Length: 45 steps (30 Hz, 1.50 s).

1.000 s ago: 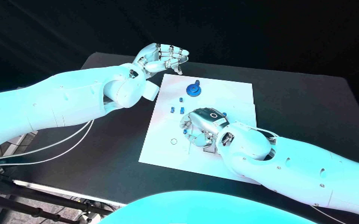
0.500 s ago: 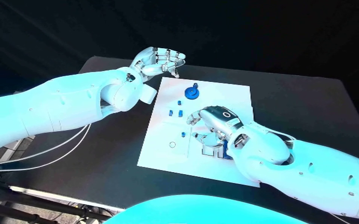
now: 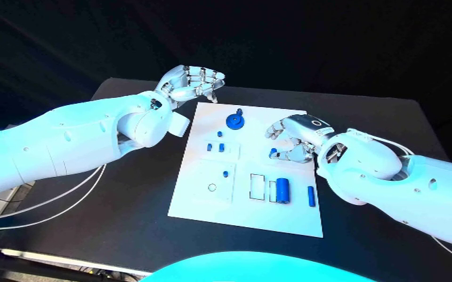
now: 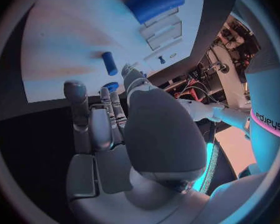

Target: Assemble the parts on the task board

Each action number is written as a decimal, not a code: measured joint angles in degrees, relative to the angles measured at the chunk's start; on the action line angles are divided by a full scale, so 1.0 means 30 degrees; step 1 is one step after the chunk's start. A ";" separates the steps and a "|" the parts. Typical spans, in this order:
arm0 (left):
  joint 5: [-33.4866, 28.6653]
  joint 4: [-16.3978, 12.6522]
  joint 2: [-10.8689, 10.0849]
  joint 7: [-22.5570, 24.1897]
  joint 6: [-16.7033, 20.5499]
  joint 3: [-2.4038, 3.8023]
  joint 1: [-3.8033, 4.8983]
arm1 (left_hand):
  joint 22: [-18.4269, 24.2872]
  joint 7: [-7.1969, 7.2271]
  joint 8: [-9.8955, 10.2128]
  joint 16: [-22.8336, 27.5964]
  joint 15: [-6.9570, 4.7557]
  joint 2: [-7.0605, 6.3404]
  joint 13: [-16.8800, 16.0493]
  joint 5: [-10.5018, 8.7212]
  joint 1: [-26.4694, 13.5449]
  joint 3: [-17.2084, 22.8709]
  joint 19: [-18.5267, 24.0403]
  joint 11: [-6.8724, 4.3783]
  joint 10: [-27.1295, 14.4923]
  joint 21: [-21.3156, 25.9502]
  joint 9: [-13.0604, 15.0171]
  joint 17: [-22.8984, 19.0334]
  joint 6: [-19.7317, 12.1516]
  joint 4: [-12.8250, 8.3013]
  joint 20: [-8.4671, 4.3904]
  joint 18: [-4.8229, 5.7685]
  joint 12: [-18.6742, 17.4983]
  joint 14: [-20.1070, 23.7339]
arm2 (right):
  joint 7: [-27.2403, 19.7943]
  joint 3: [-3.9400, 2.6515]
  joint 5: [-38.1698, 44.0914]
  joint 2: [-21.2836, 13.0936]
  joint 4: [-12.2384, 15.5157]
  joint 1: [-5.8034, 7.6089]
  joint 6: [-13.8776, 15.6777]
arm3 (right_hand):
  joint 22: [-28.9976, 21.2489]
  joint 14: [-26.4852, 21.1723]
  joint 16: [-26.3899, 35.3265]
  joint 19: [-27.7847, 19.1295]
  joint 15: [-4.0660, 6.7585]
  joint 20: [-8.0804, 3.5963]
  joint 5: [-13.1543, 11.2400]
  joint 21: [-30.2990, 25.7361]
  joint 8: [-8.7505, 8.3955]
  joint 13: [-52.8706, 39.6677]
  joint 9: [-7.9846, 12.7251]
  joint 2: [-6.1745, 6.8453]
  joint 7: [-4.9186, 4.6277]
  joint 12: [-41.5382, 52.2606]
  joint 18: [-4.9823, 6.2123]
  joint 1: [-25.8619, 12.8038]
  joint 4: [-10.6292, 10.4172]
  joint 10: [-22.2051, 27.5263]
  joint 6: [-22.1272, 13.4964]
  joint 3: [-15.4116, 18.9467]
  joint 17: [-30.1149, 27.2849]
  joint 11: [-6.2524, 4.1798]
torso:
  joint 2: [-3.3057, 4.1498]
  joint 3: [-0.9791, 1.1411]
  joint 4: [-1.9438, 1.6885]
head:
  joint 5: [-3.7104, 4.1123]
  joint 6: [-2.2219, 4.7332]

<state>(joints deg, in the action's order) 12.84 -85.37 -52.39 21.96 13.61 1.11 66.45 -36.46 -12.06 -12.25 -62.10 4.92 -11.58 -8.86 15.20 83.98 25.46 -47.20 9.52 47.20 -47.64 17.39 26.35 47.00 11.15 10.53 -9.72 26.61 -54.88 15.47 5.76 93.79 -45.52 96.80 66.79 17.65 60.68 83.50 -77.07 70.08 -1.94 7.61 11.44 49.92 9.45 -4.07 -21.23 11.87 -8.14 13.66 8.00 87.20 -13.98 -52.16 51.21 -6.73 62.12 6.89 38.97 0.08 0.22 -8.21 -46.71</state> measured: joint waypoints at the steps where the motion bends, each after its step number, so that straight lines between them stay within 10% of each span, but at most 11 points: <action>1: 0.0000 0.0000 0.0000 0.0000 0.0000 -0.0001 0.0000 | 0.0000 0.0000 0.0000 0.0000 0.0000 0.0000 0.0000 0.0000 0.0000 0.0000 0.0000 0.0000 0.0000 0.0000 0.0000 0.0001 0.0001 0.0000 0.0000 -0.0001 0.0000 0.0000 | 0.0000 0.0000 -0.0060 -0.0044 -0.0090 0.0029 -0.0180 | 0.0000 0.0000 0.0000 0.0000 0.0000 0.0000 0.0000 0.0000 -0.0036 0.0001 0.0001 -0.0006 0.0000 0.0129 0.0000 0.0227 -0.0294 0.0045 0.0000 0.0186 -0.0022 0.0009 | 0.0002 0.0005 -0.0004 | 0.0022 0.0005; 17: 0.0000 0.0029 0.0020 0.0007 -0.0006 -0.0007 0.0000 | 0.0003 0.0000 0.0000 0.0000 0.0001 0.0000 -0.0002 0.0000 0.0000 0.0000 0.0000 -0.0001 0.0001 0.0000 0.0000 0.0002 0.0001 0.0000 -0.0001 -0.0001 0.0000 0.0001 | -0.0002 0.0046 -0.0595 0.0268 -0.1020 0.0002 -0.1937 | 0.0769 0.0116 -0.0476 0.0670 0.0117 -0.0108 0.0147 0.0722 -0.0090 -0.0008 0.0001 -0.0359 -0.0075 0.1126 -0.0001 0.0922 -0.0910 -0.0418 0.0410 0.0046 0.0423 -0.0239 | 0.0046 0.0015 -0.0062 | 0.0145 0.0009; 45: 0.0000 0.0063 0.0028 -0.0066 -0.0014 -0.0006 0.0000 | -0.0017 0.0000 0.0000 0.0000 0.0001 0.0000 0.0017 0.0000 0.0000 0.0000 0.0000 -0.0002 0.0002 -0.0073 0.0000 -0.0021 0.0001 -0.0001 0.0000 0.0000 0.0000 0.0000 | -0.0316 0.0116 -0.1311 0.0764 -0.1168 -0.0285 -0.0886 | 0.2251 0.0168 -0.0776 0.1646 0.0390 -0.0488 0.0176 0.2258 -0.0090 0.0084 0.0160 -0.0435 -0.0128 0.1044 -0.0306 0.0575 -0.0837 -0.2920 0.1447 -0.3091 0.0945 -0.0594 | 0.0027 0.0016 -0.0037 | 0.0099 -0.0205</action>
<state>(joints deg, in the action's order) 12.84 -85.18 -52.30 21.77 13.57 1.09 66.45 -36.51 -12.06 -12.25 -62.11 4.92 -11.58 -8.81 15.20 83.98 25.46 -47.20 9.52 47.21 -47.86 17.39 26.29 47.01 11.14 10.53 -9.72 26.61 -54.88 14.52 6.10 89.85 -43.23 93.29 65.93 14.99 67.43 84.01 -79.40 75.02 -0.77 6.15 11.97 56.69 9.18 -3.81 -20.75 10.57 -8.53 16.79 7.08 88.92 -16.49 -60.92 55.55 -16.00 64.96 5.11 39.06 0.13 0.11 -7.91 -47.32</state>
